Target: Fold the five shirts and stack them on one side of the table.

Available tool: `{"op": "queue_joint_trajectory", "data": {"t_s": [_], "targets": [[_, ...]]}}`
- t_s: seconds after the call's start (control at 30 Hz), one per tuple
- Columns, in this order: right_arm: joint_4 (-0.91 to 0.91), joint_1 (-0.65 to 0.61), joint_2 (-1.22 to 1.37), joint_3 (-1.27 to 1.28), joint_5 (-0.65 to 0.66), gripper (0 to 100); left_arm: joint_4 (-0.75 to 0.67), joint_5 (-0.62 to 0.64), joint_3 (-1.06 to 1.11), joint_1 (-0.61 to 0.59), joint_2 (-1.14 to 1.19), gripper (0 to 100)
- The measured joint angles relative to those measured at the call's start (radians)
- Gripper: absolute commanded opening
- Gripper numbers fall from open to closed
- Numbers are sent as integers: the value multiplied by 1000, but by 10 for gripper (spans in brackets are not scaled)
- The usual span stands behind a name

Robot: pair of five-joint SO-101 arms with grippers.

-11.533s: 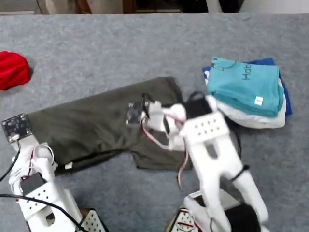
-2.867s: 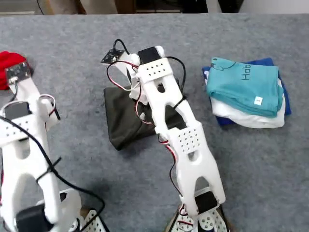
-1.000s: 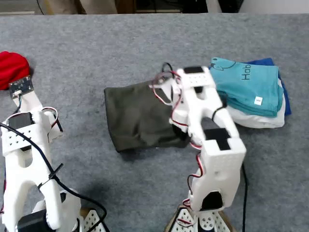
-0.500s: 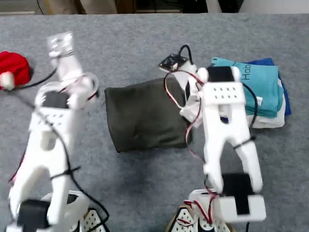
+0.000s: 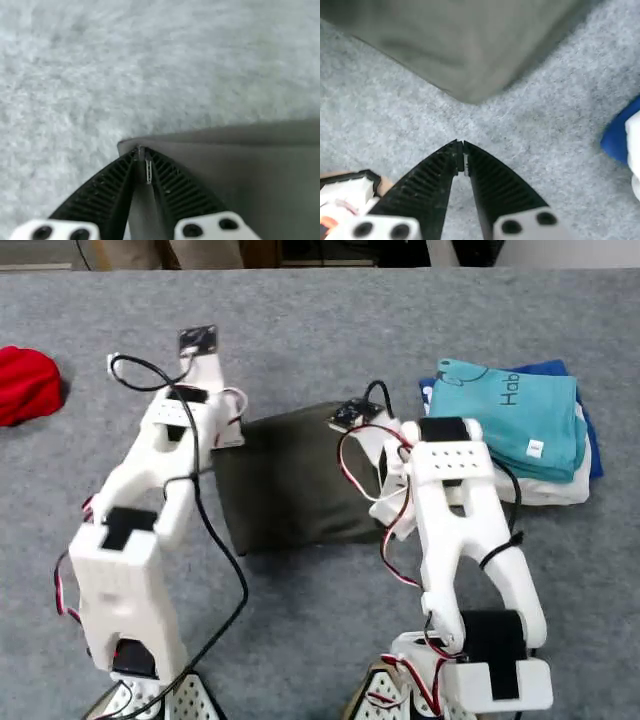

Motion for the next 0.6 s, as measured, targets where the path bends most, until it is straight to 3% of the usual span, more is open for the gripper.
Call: {"op": "queue_joint_trajectory", "data": {"t_s": [0.27,0.5,0.6], "targets": [[-9,2,-3,-2,0,5,261,0,-249,-77,61,20],[103,0,-3,-103,0,7,491,-8,-390,-98,15,20],[110,-11,-3,-160,-74,81,545,-61,-391,-132,-48,20]]}}
